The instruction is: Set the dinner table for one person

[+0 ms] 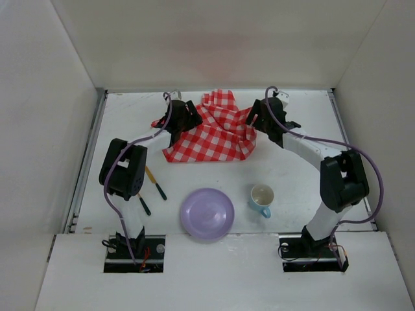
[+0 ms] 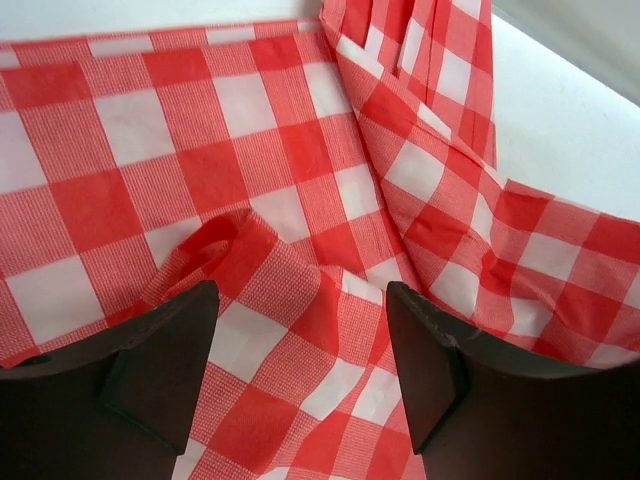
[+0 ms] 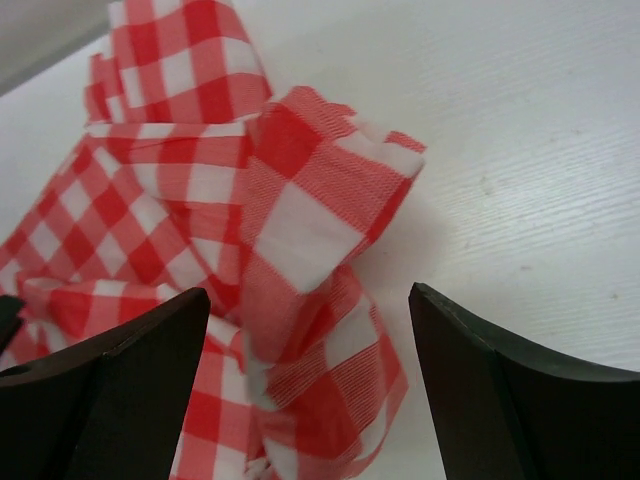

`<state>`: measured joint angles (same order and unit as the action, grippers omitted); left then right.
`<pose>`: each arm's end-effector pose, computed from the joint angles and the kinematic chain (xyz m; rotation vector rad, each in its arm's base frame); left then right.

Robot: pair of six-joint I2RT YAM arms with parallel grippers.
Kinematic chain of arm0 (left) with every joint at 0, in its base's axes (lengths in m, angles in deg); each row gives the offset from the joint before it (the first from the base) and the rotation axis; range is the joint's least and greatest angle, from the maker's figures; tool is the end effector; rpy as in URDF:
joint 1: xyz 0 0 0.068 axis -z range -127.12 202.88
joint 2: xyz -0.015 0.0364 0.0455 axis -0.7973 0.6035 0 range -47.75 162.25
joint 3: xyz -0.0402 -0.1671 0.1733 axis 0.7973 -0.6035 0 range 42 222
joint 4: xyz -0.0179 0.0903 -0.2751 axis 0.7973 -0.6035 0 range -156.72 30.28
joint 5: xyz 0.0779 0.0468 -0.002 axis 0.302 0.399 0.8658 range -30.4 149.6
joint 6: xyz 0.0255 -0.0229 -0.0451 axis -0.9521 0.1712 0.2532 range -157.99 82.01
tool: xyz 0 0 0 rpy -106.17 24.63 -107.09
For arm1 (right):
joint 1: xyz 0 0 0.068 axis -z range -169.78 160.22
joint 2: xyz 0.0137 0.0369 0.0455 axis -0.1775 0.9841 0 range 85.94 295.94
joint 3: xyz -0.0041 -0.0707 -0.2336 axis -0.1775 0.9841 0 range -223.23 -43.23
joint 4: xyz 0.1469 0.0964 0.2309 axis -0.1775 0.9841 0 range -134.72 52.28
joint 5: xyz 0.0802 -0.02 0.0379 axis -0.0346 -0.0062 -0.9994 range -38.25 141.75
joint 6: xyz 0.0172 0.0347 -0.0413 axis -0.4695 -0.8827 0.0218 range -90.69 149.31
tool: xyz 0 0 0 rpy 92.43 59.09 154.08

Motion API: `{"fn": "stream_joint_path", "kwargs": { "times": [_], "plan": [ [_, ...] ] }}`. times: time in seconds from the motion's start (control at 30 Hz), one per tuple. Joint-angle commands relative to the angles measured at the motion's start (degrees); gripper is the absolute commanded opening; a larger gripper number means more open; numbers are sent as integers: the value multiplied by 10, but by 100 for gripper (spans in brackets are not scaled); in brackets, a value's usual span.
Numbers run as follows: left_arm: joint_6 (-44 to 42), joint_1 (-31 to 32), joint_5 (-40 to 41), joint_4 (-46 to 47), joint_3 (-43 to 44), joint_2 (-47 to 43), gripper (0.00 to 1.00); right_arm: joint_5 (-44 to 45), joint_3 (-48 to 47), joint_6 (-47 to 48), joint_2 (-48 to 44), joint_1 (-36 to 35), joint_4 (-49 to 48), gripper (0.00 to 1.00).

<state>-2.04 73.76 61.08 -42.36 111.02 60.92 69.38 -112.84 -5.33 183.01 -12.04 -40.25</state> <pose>0.4211 -0.1595 0.1628 -0.2810 1.9929 -0.6197 0.3894 0.1463 0.2131 0.4065 2.0712 0.2694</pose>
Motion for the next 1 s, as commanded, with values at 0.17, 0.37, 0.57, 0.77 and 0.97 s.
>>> {"fn": "stream_joint_path", "kwargs": {
  "times": [0.17,0.37,0.57,0.77,0.97],
  "plan": [
    [-81,8,56,-105,119,58,66,-65,-42,-18,45,65,38,56],
    [-119,24,77,-153,180,117,58,-78,59,-107,-2,132,-37,16],
    [-125,40,51,-152,218,129,15,-86,263,-209,-94,156,-152,22],
    [-127,52,56,-139,193,33,5,-82,372,-221,-172,127,-179,53],
    [-112,68,85,-57,-16,-194,5,-68,419,-199,-229,93,-166,62]
  ]
}}
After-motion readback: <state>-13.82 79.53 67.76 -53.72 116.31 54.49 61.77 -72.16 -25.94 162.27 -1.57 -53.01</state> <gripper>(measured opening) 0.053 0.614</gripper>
